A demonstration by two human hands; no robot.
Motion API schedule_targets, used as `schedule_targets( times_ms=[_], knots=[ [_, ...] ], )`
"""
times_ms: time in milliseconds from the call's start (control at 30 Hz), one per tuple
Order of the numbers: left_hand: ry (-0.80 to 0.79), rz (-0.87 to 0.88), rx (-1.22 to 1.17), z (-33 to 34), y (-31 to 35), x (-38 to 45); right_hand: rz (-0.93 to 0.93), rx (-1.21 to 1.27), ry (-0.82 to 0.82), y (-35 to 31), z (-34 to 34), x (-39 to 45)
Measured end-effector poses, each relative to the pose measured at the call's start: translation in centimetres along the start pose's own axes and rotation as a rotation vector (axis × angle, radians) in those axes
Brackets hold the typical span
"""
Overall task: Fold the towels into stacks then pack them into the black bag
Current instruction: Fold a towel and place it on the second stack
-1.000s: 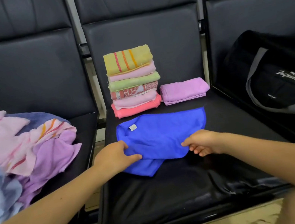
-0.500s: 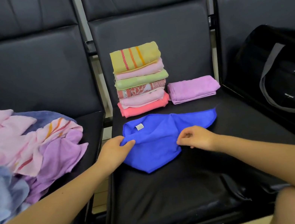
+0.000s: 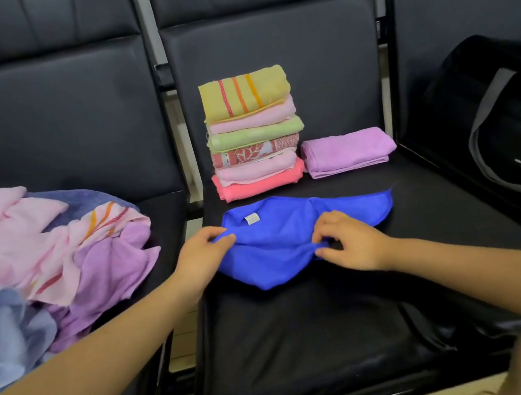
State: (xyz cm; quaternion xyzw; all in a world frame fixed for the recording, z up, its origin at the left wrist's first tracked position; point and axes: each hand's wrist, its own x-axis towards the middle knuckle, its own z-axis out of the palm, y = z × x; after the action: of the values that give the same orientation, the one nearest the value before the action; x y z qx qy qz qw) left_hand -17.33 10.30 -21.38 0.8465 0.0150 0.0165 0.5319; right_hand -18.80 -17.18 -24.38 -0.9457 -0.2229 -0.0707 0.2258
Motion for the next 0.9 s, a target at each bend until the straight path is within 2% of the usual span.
schedule_targets(
  times_ms=[100,200,267,333,433,500,600,667,733,800,833,867,900],
  knots=[
    [0.062,-0.108,-0.392,-0.1,1.5,-0.2,0.082,0.183,0.225,-1.6,-1.9,0.1],
    [0.059,-0.139,-0.632,-0.2,3.3,-0.5,0.168,0.536,0.340,-4.1,-4.7,0.0],
    [0.045,-0.116,-0.666,-0.2,4.2,-0.7,0.181,0.628,0.437,-5.2,-6.3,-0.1],
    [0.028,-0.095,-0.667,0.0,4.8,-1.0,0.169,0.606,0.498,-6.0,-7.6,-0.5],
    [0.017,-0.085,-0.642,0.1,5.5,-1.8,0.133,0.517,0.467,-6.8,-8.8,-1.4],
    [0.010,-0.055,-0.606,0.1,5.5,-2.5,0.111,0.432,0.391,-7.0,-9.2,-2.5],
    [-0.019,0.049,-0.360,0.1,5.3,-3.8,0.098,0.403,0.282,-7.7,-9.6,-4.6],
    [-0.105,0.082,-0.078,-0.1,5.1,-4.9,0.097,0.458,0.157,-8.3,-9.6,-6.1],
    [-0.277,0.102,0.357,-0.5,4.1,-5.8,0.132,0.499,-0.076,-8.5,-8.8,-7.4],
    [-0.458,0.145,0.737,-0.8,3.0,-6.7,0.239,0.508,-0.389,-8.6,-8.1,-8.7],
    [-0.495,0.157,0.818,-0.9,2.6,-6.9,0.305,0.532,-0.499,-8.4,-7.8,-9.1],
    [-0.488,0.149,0.823,-1.1,2.4,-7.1,0.359,0.558,-0.533,-8.0,-7.6,-9.2],
    [-0.457,0.136,0.788,-1.2,2.3,-7.2,0.408,0.572,-0.490,-7.4,-7.6,-9.1]
  ],
)
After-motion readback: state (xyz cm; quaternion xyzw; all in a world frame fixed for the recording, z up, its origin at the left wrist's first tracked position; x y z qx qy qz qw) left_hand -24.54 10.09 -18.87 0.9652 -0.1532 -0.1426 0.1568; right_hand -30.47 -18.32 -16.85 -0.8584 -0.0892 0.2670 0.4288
